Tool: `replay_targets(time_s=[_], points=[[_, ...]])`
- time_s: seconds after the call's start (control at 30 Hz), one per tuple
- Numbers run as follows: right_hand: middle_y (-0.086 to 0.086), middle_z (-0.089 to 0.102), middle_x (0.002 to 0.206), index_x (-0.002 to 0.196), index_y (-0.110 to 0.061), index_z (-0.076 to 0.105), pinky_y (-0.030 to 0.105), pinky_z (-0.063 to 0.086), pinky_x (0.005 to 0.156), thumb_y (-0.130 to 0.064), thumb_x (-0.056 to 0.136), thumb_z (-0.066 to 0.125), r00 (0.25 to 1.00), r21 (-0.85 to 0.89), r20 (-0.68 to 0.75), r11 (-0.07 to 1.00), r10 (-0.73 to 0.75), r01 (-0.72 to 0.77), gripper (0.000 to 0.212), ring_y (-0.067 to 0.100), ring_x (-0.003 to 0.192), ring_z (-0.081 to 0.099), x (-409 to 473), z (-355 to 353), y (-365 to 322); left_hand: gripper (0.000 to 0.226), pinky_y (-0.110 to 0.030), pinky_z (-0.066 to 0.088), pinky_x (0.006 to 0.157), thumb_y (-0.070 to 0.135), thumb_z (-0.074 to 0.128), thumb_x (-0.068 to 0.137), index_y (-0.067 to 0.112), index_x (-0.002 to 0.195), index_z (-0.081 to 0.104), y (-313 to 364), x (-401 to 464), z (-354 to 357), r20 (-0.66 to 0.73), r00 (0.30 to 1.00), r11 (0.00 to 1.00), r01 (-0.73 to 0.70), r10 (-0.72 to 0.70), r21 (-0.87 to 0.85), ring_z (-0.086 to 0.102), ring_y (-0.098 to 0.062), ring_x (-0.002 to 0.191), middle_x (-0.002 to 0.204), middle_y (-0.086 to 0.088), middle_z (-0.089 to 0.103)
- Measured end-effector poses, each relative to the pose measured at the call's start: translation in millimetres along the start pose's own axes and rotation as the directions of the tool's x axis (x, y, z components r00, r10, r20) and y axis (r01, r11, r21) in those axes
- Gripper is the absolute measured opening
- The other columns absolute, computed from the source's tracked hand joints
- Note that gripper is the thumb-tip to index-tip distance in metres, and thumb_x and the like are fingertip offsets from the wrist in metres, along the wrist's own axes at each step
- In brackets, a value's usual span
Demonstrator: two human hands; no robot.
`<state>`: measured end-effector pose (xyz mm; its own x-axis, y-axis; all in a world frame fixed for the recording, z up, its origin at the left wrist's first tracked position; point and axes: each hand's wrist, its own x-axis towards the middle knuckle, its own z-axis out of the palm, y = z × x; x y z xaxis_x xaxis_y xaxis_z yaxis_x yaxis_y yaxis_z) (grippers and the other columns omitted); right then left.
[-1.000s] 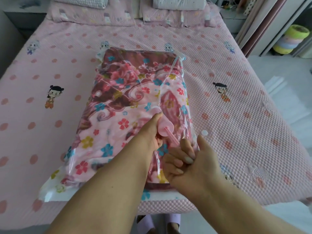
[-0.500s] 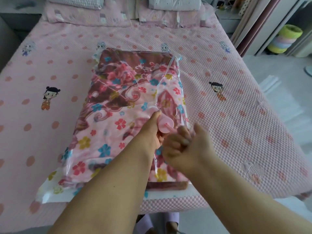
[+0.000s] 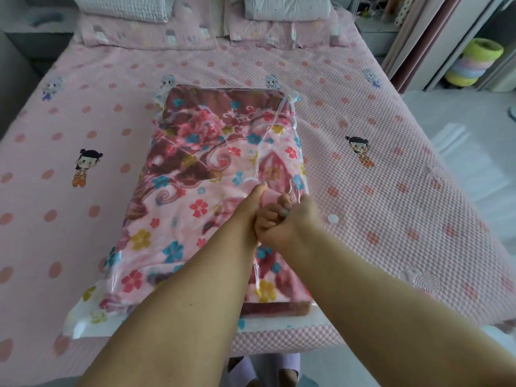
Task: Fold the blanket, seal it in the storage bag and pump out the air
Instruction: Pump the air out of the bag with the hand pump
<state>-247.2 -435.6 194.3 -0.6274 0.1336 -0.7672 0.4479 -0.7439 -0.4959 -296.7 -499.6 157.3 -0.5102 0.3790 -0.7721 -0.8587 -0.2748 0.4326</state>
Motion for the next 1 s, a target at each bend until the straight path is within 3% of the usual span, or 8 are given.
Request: replay_targets(time_s=[0.17,0.33,0.4,0.57,0.67,0.8,0.87,1.0], points=[[-0.006,0.017,0.046,0.047,-0.018,0.027,0.018,0.011,0.046,-0.058,0.092,0.032,0.987,0.161,0.077,0.975,0.139,-0.150,0.061,0.009,0.043,0.019,-59,-27,12,0.041,-0.015,0.026,0.037,0.058,0.057,0.085,0.018,0.079,0.058,-2,19,-15,-0.318,0.941,0.978,-0.049,0.113,0.202,0.039,-0.007,0.041,0.051,0.004,0.050],[-0.005,0.021,0.042,0.050,-0.019,0.030,0.019,0.012,0.048,-0.058,0.094,0.027,0.992,0.134,-0.042,0.985,0.119,-0.112,0.059,0.012,0.034,0.022,-3,3,-7,0.065,-0.012,0.030,0.034,0.057,0.038,0.094,0.011,0.055,0.062,-1,18,-3,-0.092,0.995,0.997,-0.040,0.046,0.059,0.043,-0.003,0.029,0.040,0.003,0.051],[-0.005,0.021,0.042,0.050,-0.019,0.030,0.019,0.014,0.046,-0.056,0.095,0.027,0.998,-0.001,0.030,0.999,-0.049,0.049,0.058,0.013,0.032,0.022,-1,-10,-4,0.066,-0.009,0.027,0.035,0.057,0.031,0.097,0.011,0.059,0.058,0,16,-2,-0.041,0.998,0.998,-0.035,0.037,0.059,0.042,-0.001,0.028,0.038,0.004,0.049],[-0.005,0.018,0.046,0.047,-0.018,0.027,0.018,0.010,0.048,-0.062,0.092,0.029,0.981,0.138,0.080,0.973,0.174,-0.184,0.063,0.010,0.043,0.018,-55,-42,14,0.044,-0.013,0.024,0.034,0.064,0.058,0.082,0.021,0.077,0.056,-12,25,-20,-0.293,0.950,0.973,-0.041,0.109,0.229,0.035,-0.004,0.027,0.043,0.006,0.050],[-0.005,0.019,0.044,0.047,-0.018,0.028,0.017,0.010,0.047,-0.063,0.093,0.027,0.988,0.164,0.022,0.974,0.153,-0.155,0.064,0.011,0.042,0.018,-26,-28,3,0.058,-0.013,0.031,0.032,0.067,0.054,0.083,0.011,0.085,0.067,-12,29,-14,-0.206,0.976,0.991,-0.044,0.069,0.127,0.048,-0.007,0.032,0.051,0.002,0.061],[-0.005,0.020,0.042,0.050,-0.020,0.028,0.018,0.012,0.044,-0.058,0.094,0.027,0.998,-0.064,0.049,0.997,-0.048,0.052,0.058,0.011,0.041,0.019,-5,-20,-8,0.069,-0.010,0.036,0.037,0.055,0.036,0.097,0.008,0.052,0.058,-9,19,0,-0.063,0.997,0.998,-0.046,0.044,-0.033,0.043,-0.005,0.027,0.036,0.002,0.048],[-0.006,0.019,0.046,0.049,-0.019,0.028,0.018,0.012,0.045,-0.059,0.093,0.029,0.985,0.048,0.174,0.999,-0.013,0.005,0.059,0.010,0.043,0.018,-32,-37,4,0.052,-0.013,0.033,0.035,0.057,0.051,0.090,0.013,0.063,0.060,-11,20,-3,-0.187,0.980,0.995,-0.054,0.068,0.083,0.042,-0.005,0.028,0.042,0.004,0.051],[-0.005,0.018,0.046,0.046,-0.018,0.026,0.018,0.012,0.046,-0.062,0.091,0.032,0.982,0.141,0.114,0.975,0.154,-0.169,0.063,0.010,0.043,0.019,-57,-54,11,0.040,-0.015,0.026,0.035,0.063,0.059,0.081,0.023,0.087,0.059,-15,28,-16,-0.301,0.948,0.984,-0.050,0.100,0.168,0.040,-0.005,0.041,0.062,0.006,0.052]])
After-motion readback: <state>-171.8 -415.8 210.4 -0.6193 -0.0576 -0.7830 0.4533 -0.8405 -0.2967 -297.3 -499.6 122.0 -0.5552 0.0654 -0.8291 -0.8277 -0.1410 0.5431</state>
